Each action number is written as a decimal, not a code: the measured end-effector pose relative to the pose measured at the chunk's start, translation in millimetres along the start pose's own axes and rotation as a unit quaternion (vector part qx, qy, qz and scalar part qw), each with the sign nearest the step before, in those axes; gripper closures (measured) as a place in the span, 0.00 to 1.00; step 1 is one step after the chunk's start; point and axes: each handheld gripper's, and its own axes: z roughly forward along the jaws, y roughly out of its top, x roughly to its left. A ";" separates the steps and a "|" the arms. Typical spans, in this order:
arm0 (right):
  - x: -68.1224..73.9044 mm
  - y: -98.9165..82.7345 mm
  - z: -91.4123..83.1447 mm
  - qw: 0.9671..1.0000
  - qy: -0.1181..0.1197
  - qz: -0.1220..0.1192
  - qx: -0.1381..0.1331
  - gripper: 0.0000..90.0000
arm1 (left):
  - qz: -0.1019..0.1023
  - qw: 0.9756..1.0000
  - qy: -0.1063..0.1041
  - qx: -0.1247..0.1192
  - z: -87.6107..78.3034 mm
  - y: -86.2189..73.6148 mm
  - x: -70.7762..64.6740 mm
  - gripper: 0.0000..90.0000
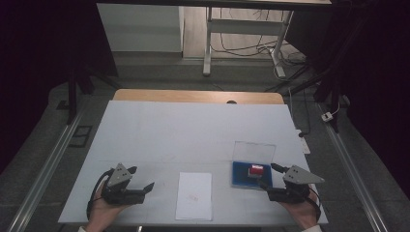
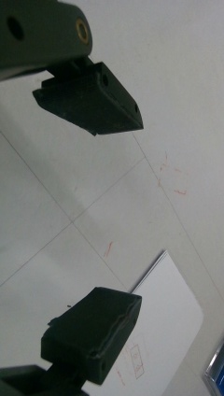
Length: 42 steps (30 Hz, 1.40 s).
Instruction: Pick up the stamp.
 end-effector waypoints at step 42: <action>-30.7 55.7 48.0 0.974 0.121 -0.034 0.188 0.30 | 0.006 1.000 0.002 0.020 9.4 -0.9 4.9 0.17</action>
